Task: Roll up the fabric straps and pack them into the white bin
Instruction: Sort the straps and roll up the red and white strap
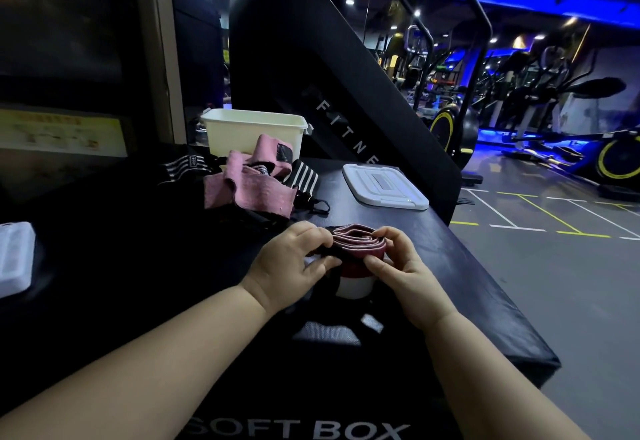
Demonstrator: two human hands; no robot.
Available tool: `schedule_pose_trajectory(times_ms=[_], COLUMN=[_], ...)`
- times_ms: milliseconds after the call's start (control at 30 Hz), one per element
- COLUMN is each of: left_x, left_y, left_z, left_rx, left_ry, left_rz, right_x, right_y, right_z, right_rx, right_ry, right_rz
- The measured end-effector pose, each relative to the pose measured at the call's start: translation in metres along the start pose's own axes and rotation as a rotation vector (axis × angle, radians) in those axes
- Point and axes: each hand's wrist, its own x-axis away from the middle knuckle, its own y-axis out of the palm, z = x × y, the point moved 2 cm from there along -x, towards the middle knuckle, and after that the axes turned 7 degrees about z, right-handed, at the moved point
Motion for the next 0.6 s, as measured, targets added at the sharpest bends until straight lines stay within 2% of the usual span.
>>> schedule_pose_trajectory(times_ms=[167,367,600], left_x=[0.003,0.006,0.003], left_y=[-0.004,0.0,0.001], left_z=[-0.001,0.011,0.015], left_rx=[-0.004,-0.046,0.238], left_ry=[-0.015,-0.121,-0.584], left_rz=[-0.05,0.007,0.104], right_x=[0.001,0.001,0.002], right_y=[0.002,0.003,0.005], right_z=[-0.002,-0.001,0.001], right_rx=[-0.008,-0.014,0.018], right_ry=[0.005,0.028,0.016], right_rz=[-0.005,0.006,0.048])
